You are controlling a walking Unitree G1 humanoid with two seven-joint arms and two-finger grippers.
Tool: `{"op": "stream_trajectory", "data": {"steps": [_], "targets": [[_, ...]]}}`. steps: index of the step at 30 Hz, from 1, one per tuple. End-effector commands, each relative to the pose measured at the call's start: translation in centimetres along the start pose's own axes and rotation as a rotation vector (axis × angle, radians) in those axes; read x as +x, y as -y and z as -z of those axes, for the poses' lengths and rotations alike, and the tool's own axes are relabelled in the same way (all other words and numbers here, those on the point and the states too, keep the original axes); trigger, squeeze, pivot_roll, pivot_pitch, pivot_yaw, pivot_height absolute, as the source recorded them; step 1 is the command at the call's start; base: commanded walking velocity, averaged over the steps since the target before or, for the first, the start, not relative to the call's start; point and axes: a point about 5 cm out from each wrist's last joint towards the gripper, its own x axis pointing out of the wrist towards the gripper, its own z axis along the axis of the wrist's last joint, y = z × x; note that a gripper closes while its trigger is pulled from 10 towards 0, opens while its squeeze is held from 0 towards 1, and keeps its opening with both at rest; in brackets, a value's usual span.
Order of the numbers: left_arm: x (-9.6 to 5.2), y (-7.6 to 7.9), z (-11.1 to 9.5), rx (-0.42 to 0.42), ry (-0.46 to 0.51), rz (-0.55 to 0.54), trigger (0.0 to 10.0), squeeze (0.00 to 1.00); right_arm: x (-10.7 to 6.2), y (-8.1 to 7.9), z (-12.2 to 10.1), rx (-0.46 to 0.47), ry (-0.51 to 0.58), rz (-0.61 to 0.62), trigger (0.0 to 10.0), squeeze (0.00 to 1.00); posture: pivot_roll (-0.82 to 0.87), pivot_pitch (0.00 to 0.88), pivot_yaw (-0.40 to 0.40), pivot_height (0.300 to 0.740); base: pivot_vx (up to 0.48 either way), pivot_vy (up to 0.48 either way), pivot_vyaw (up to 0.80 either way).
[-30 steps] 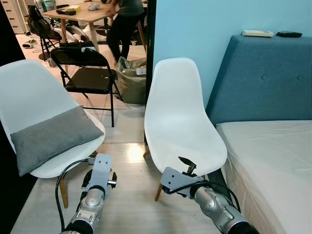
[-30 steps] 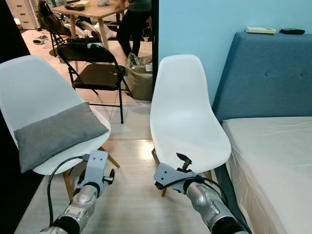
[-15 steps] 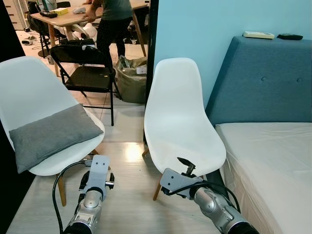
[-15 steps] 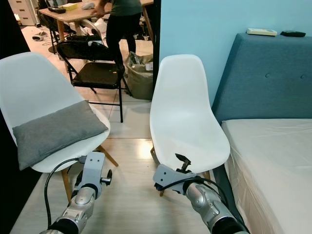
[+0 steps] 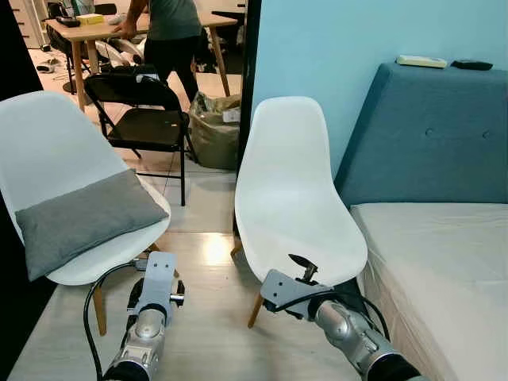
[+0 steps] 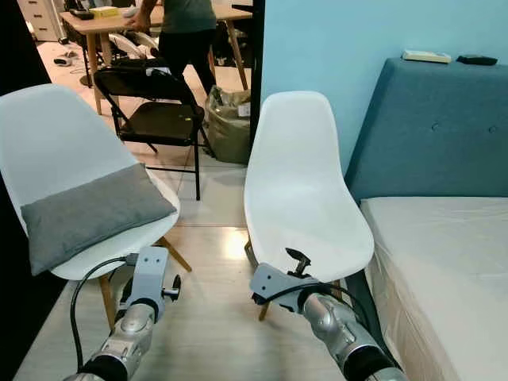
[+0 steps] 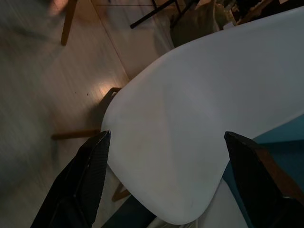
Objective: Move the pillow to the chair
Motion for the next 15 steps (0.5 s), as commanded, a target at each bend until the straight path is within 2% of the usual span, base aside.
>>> {"op": "stream_trajectory", "data": {"steps": [1, 7, 15], "targets": [[0.15, 0.30, -0.36, -0.010, 0.002, 0.009, 10.0, 0.00, 0.09, 0.05, 0.04, 0.013, 0.000, 0.000, 10.0, 0.00, -0.02, 0.047, -0.064, 0.740, 0.000, 0.000, 0.00], [0.30, 0.08, -0.70, 0.011, 0.019, 0.023, 10.0, 0.00, 0.23, -0.06, -0.08, 0.055, 0.003, -0.002, 10.0, 0.00, -0.02, 0.046, -0.058, 0.740, 0.000, 0.000, 0.00], [0.47, -0.18, -1.08, 0.010, 0.030, 0.018, 10.0, 0.00, 0.36, -0.09, -0.20, 0.058, 0.008, -0.005, 10.0, 0.00, 0.00, 0.046, -0.058, 0.740, 0.000, 0.000, 0.00]]}}
